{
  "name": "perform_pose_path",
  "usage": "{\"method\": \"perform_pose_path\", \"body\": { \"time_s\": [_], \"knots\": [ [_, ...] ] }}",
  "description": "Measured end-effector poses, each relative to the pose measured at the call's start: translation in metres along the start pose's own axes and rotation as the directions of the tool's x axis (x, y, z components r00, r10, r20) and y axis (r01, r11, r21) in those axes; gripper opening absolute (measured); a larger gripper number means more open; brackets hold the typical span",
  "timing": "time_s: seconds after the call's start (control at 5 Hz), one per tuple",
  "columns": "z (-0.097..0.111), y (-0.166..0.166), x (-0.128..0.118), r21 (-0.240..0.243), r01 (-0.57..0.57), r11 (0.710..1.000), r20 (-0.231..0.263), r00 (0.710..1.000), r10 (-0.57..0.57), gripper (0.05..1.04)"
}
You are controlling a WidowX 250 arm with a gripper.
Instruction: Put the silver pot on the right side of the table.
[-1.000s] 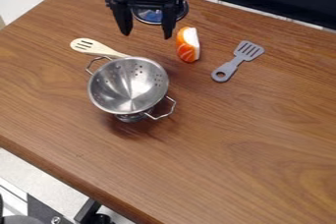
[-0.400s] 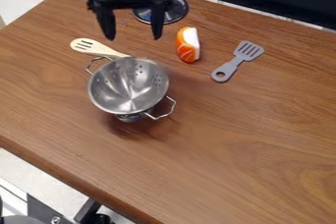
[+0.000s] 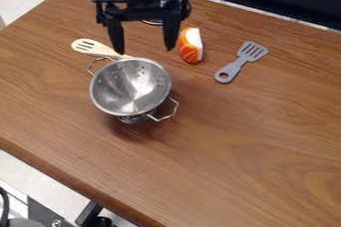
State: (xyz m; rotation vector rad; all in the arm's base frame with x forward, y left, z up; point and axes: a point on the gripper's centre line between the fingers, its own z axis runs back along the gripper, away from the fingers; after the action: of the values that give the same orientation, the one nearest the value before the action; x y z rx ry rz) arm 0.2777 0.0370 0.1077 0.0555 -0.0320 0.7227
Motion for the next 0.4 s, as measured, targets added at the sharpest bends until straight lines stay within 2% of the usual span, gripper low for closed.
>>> {"method": "perform_pose_path", "body": {
  "time_s": [0.4],
  "knots": [
    [-0.0162,-0.0108,-0.0101,0.036,-0.004,0.999,0.056,0.998,0.002,0.999]
  ]
}}
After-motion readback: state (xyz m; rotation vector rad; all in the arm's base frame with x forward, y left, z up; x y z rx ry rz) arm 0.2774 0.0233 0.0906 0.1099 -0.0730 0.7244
